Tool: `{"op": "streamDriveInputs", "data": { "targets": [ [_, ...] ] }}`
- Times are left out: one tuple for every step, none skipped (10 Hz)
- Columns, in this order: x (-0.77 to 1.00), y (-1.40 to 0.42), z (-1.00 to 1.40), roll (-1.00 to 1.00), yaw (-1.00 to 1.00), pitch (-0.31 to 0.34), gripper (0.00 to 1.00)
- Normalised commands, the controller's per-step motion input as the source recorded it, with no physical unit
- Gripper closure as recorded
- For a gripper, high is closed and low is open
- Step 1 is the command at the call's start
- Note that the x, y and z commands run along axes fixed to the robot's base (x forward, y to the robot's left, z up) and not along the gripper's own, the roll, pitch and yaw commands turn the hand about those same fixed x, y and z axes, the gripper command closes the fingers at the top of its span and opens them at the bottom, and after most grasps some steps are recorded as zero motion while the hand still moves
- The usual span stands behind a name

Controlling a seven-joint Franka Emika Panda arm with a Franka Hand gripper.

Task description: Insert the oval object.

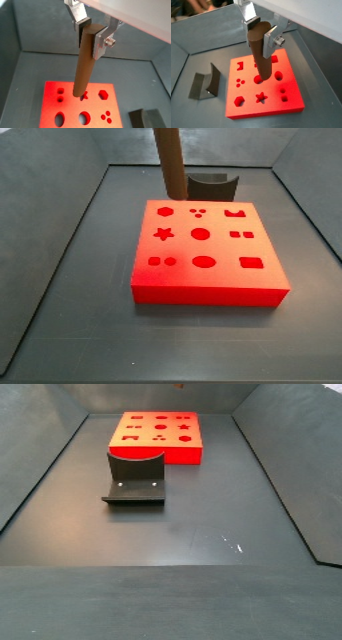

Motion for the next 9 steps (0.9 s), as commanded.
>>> {"op": "streamDriveInputs", "data": {
  "targets": [
    [0.19, -0.08, -0.19, 0.00, 0.92, 0.000, 1.00],
    [0.18, -0.08, -0.20, 0.00, 0.93, 0.000, 1.00],
    [0.15, -0.05, -0.16, 0.01, 0.96, -0.009, 1.00],
    [0.13, -0.02, -0.17, 0.04, 0.96, 0.000, 1.00],
    [0.19, -0.10, -0.20, 0.00, 0.91, 0.000, 1.00],
    [0.20, -0.13, -0.22, 0.00, 0.89, 0.000, 1.00],
    [0.20, -0.11, -0.22, 0.00, 0.90, 0.000, 1.00],
    [0.18, -0.09, -0.20, 0.00, 0.92, 0.000, 1.00],
    [0.11, 0.00, -0.18, 0.09, 0.96, 0.000, 1.00]
  ]
}}
